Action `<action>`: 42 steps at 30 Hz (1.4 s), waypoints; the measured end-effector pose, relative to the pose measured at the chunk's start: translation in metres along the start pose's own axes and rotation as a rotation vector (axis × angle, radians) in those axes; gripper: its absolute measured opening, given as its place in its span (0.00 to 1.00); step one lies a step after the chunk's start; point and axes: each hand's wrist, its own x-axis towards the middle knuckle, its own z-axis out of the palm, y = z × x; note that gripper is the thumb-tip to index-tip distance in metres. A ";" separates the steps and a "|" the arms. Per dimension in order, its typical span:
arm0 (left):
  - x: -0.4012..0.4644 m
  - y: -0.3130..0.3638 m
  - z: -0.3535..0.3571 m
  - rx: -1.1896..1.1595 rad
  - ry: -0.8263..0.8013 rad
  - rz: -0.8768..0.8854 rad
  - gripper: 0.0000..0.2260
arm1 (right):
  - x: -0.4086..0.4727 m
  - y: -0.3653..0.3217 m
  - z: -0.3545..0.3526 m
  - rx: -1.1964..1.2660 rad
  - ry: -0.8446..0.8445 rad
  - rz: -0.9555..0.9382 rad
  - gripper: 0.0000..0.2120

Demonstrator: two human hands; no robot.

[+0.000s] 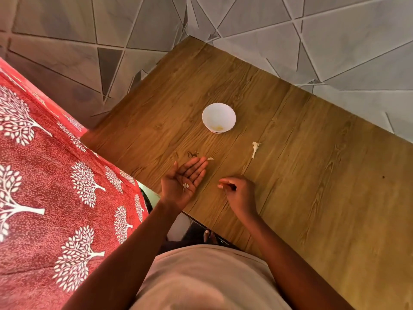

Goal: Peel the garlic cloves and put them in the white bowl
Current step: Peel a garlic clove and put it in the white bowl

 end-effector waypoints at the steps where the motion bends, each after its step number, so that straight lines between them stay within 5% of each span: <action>1: -0.001 0.002 -0.002 -0.001 -0.003 -0.013 0.28 | 0.000 -0.001 0.003 -0.036 0.015 -0.003 0.10; 16: -0.017 0.020 -0.012 0.016 -0.021 -0.144 0.28 | -0.004 -0.024 0.022 -0.524 0.100 -0.015 0.10; 21: -0.016 0.022 -0.012 -0.007 -0.011 -0.139 0.28 | -0.004 -0.038 0.025 -0.245 0.007 -0.003 0.05; 24: -0.015 0.019 -0.011 -0.056 -0.032 -0.132 0.28 | -0.014 -0.065 0.031 -0.070 -0.003 -0.201 0.06; 31: -0.018 0.010 -0.007 -0.057 -0.099 -0.140 0.29 | -0.020 -0.086 0.048 -0.126 -0.073 -0.466 0.16; 42: -0.040 0.012 -0.021 -0.174 -0.068 0.023 0.27 | -0.019 -0.086 0.063 -0.059 -0.124 -0.520 0.05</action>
